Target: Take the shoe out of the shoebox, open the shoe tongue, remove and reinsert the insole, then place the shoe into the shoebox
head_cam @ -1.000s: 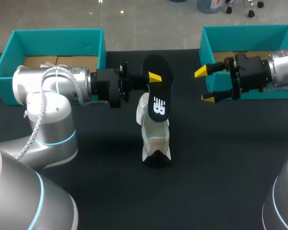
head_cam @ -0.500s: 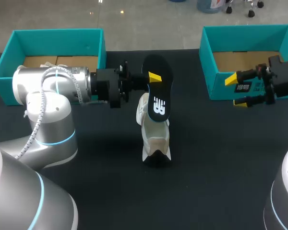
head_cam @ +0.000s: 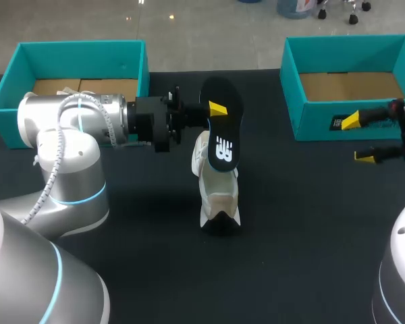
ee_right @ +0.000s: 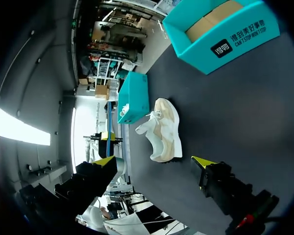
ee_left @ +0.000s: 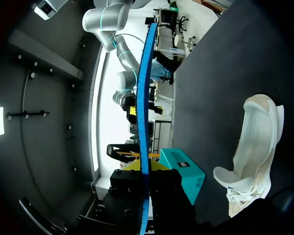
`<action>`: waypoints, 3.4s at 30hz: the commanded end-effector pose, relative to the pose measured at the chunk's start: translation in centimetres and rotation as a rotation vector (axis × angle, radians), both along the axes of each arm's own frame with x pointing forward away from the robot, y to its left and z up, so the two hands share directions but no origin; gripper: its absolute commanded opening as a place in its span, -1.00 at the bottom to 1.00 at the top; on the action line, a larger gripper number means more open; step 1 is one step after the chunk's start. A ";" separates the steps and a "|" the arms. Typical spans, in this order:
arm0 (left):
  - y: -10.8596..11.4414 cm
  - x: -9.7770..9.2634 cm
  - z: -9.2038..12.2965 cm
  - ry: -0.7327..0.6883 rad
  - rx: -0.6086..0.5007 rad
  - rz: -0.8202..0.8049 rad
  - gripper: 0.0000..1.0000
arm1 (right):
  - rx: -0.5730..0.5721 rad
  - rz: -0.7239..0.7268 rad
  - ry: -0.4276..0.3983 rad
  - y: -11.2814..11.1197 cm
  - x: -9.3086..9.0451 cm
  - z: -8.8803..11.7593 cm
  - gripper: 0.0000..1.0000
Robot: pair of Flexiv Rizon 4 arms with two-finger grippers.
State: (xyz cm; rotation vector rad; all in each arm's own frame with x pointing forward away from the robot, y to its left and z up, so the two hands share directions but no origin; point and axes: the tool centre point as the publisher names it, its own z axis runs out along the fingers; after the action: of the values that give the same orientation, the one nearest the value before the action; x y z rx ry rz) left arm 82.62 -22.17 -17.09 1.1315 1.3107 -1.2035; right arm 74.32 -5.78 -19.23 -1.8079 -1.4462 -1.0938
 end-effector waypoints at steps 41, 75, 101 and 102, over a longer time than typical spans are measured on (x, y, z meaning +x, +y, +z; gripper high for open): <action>1.0 -10.3 0.5 0.980 -0.097 -0.279 -1.00 | -0.004 -0.020 -0.011 0.0 -0.8 0.1 1.00; 2.3 -10.2 -6.9 1.040 -0.052 -0.154 -1.00 | -0.004 -0.020 -0.011 0.0 -0.8 0.1 1.00; 1.6 -9.5 -8.2 1.026 0.020 -0.088 -1.00 | -0.004 -0.020 -0.011 0.0 -0.8 0.1 1.00; 1.5 -9.5 -8.2 1.029 0.017 -0.092 -1.00 | -0.004 -0.020 -0.011 0.0 -0.8 0.1 1.00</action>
State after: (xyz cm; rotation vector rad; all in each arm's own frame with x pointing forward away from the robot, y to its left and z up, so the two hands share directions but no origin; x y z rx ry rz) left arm 73.21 -20.25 -25.35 0.5510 2.0117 -1.9644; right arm 73.70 -5.84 -19.17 -1.8201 -1.4397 -1.1161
